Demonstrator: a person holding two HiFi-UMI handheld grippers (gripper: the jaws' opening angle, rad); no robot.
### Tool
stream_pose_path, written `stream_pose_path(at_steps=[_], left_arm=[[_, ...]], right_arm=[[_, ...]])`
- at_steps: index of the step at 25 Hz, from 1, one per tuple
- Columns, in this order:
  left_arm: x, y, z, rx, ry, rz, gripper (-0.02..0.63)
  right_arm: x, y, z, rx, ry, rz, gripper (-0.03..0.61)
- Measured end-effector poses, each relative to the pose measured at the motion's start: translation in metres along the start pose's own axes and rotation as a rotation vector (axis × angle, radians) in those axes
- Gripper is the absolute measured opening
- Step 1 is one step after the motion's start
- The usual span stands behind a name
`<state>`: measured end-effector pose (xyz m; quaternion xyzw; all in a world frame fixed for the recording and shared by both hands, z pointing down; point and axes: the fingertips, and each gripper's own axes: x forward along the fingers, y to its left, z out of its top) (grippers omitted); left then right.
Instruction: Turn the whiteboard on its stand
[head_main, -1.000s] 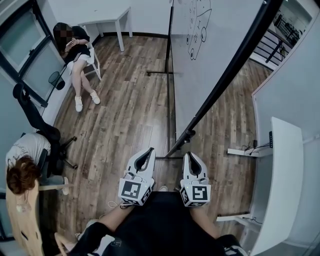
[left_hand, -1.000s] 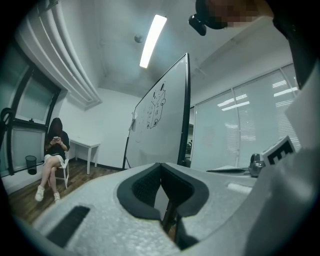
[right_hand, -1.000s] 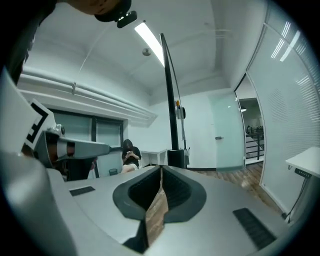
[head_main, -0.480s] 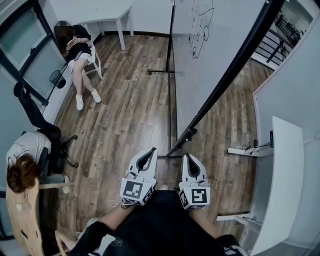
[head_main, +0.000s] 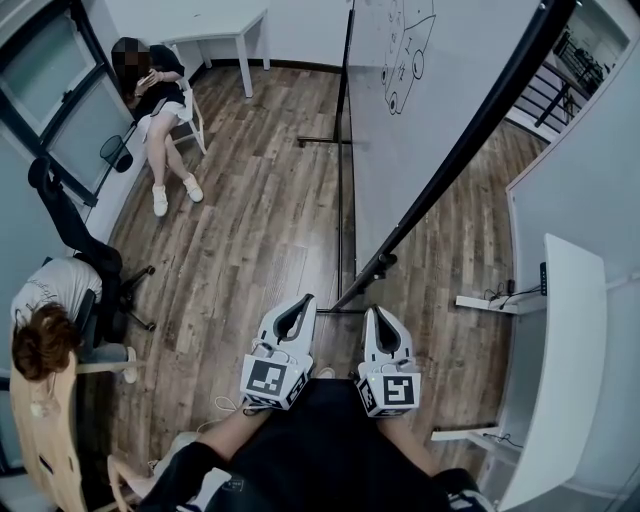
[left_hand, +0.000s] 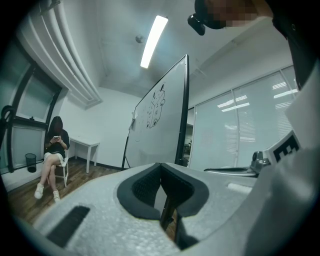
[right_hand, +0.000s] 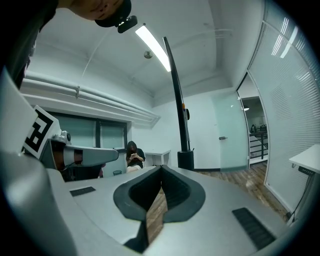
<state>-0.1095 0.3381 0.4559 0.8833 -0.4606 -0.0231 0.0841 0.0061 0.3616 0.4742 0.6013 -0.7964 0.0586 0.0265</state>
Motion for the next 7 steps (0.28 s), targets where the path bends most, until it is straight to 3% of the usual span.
stream_pose_path(at_steps=[7], left_arm=[[-0.0012, 0.0015, -0.002, -0.006, -0.002, 0.006, 0.015]], right_arm=[[0.0002, 0.0011, -0.0014, -0.001, 0.002, 0.001, 0.013]])
